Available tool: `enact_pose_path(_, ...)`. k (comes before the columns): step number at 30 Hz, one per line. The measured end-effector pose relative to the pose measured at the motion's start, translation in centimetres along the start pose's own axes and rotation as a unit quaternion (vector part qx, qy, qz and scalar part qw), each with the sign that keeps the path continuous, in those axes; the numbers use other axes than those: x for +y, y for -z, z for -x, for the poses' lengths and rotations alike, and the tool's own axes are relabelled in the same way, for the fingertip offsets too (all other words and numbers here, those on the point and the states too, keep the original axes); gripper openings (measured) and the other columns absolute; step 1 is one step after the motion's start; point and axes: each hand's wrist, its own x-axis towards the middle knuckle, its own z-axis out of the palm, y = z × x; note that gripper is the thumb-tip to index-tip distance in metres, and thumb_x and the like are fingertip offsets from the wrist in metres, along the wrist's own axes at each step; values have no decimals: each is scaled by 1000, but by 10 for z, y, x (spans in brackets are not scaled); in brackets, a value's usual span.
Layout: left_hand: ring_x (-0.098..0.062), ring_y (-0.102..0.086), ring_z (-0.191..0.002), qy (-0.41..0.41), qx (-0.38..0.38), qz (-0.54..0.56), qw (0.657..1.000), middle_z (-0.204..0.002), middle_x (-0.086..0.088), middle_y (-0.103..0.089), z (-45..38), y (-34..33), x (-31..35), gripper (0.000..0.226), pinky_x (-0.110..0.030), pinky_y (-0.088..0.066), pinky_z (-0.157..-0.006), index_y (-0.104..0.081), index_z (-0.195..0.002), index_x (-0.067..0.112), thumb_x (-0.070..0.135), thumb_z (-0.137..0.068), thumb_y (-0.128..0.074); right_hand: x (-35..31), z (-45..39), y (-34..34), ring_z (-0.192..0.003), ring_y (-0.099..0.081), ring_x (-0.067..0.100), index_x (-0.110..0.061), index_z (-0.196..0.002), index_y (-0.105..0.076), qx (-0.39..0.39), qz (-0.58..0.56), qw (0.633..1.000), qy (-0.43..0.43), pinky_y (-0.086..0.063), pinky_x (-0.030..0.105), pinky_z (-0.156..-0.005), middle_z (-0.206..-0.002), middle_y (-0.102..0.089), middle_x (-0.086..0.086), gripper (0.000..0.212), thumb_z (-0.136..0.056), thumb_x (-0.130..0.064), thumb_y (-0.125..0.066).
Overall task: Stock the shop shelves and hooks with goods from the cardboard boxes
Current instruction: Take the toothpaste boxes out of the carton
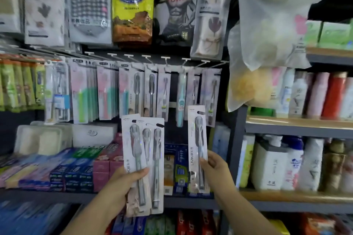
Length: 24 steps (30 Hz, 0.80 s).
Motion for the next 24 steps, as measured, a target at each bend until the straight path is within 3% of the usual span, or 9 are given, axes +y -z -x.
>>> enact_pose_path(3,-1,-63,-49,-9,-10,-9,1000,-53,10,-68,-7,-19,11,17,-21,-47,-48,-60,-93,16,4,-84,-66,-6,-18,10,-88,-60,1,-24,-105,-53,21,20,1000,-3,-50,27,-82,-88,-61,-18,11,-100,-17,-47)
enact_pose_path(6,-9,-61,-49,-18,-14,-20,1000,-57,-2,-69,-15,-30,19,13,-20,-47,-51,-60,-94,15,9,-85,-67,-11,-36,13,-95,-64,12,-17,-127,-55,29,44,999,-5,-50,24,-78,-105,-67,-10,28,-101,-18,-44)
enact_pose_path(8,-21,-60,-63,-20,-3,-32,999,-76,-9,-71,-23,-32,24,17,-26,-46,-58,-61,-94,16,13,-81,-71,-16,-49,15,-90,-62,10,-18,-130,-52,32,59,998,-8,-47,21,-70,-102,-64,-10,30,-102,-15,-41)
enact_pose_path(11,-27,-51,-55,-6,-5,-43,999,-71,-11,-64,-38,-30,33,23,-27,-42,-49,-58,-93,15,18,-78,-75,-25,-70,13,-73,-57,10,-18,-136,-47,43,89,995,-12,-41,19,-54,-107,-65,-1,34,-102,-15,-40)
enact_pose_path(14,-51,-55,-106,-11,-20,-50,998,-97,-12,-69,-54,-27,45,44,-49,-51,-78,-63,-109,12,23,-70,-82,-35,-95,7,-63,-54,15,-16,-135,-48,72,101,992,-10,-40,22,-48,-109,-67,10,34,-102,-17,-40)
enact_pose_path(16,-56,-45,-116,-22,-31,-60,997,-88,-10,-70,-66,-24,52,44,-59,-39,-98,-63,-114,9,18,-74,-78,-44,-112,3,-66,-55,19,-17,-129,-52,84,107,991,-2,-43,25,-49,-103,-67,12,30,-101,-16,-40)
enact_pose_path(18,-53,-59,-88,-21,-40,-74,996,-59,-1,-65,-76,-20,59,35,-60,-40,-95,-64,-112,3,13,-79,-73,-51,-127,-1,-76,-61,24,-16,-126,-54,90,112,990,8,-49,29,-56,-103,-67,12,29,-101,-14,-40)
enact_pose_path(20,-24,-56,-52,-16,-39,-75,996,-60,-1,-66,-86,-18,66,33,-56,-47,-85,-64,-111,4,12,-80,-72,-57,-143,-6,-84,-63,26,-17,-129,-53,95,122,988,14,-51,29,-61,-105,-66,11,31,-101,-15,-40)
enact_pose_path(24,-21,-52,-58,-15,-44,-59,997,-81,-11,-68,-111,-8,75,45,-51,-49,-80,-64,-111,6,18,-70,-77,-68,-167,-14,-77,-58,18,-18,-126,-53,108,131,985,25,-45,22,-57,-102,-63,6,29,-101,-15,-39)
